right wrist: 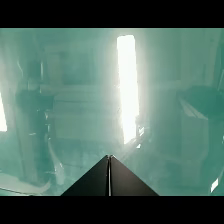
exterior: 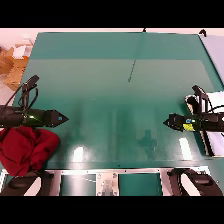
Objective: Fold the shirts.
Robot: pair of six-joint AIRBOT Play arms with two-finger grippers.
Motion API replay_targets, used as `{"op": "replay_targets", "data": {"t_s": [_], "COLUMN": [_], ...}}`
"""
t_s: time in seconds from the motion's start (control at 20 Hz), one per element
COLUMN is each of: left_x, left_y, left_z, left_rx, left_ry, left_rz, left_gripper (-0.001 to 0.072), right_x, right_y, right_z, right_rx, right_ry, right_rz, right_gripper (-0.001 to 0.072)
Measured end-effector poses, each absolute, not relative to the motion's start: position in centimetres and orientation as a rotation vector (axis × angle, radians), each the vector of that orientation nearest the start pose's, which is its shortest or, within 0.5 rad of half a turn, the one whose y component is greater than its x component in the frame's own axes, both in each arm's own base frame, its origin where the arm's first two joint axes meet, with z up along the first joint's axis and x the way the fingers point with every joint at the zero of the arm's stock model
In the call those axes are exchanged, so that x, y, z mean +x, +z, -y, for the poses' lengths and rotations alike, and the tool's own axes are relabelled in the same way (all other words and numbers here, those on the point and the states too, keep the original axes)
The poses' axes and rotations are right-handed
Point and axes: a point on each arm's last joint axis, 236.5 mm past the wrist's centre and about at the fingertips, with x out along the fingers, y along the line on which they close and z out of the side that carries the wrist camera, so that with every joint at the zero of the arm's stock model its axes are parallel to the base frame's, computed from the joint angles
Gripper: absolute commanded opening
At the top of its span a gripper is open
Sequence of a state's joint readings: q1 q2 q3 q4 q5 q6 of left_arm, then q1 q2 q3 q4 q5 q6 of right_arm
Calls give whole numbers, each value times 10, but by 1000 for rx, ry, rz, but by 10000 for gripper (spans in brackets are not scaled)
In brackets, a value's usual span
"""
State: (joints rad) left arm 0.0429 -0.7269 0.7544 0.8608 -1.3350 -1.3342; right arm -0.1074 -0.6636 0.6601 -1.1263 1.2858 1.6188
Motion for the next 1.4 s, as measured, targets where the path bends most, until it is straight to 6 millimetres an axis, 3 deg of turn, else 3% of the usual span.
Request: {"op": "replay_targets", "data": {"t_s": [0.35,0.45,0.55,0.6,0.65,0.8,0.9,1.15,1.4], "left_x": [237,234,230,227,225,215,202,159,137], "left_y": [75,68,59,55,52,39,21,-37,-69], "left_z": [135,116,83,63,44,-3,-25,-68,-102], "left_rx": [-401,-349,-261,-216,-182,-117,-84,-91,-161], "left_ry": [-558,-472,-330,-242,-159,72,177,375,504], "left_rz": [-1172,-1218,-1276,-1303,-1326,-1378,-1428,-1556,-1595], "left_gripper": [26,27,61,437,719,702,702,701,701], "right_x": [231,231,231,231,231,231,231,232,233], "right_y": [28,28,28,28,28,28,28,29,29], "right_z": [-73,-73,-73,-73,-73,-73,-73,-73,-73], "right_rx": [490,490,490,490,490,490,490,490,490], "right_ry": [165,165,165,165,165,165,165,164,162], "right_rz": [-1248,-1248,-1248,-1248,-1248,-1248,-1248,-1243,-1238], "right_gripper": [19,19,19,19,19,19,19,19,19]}}
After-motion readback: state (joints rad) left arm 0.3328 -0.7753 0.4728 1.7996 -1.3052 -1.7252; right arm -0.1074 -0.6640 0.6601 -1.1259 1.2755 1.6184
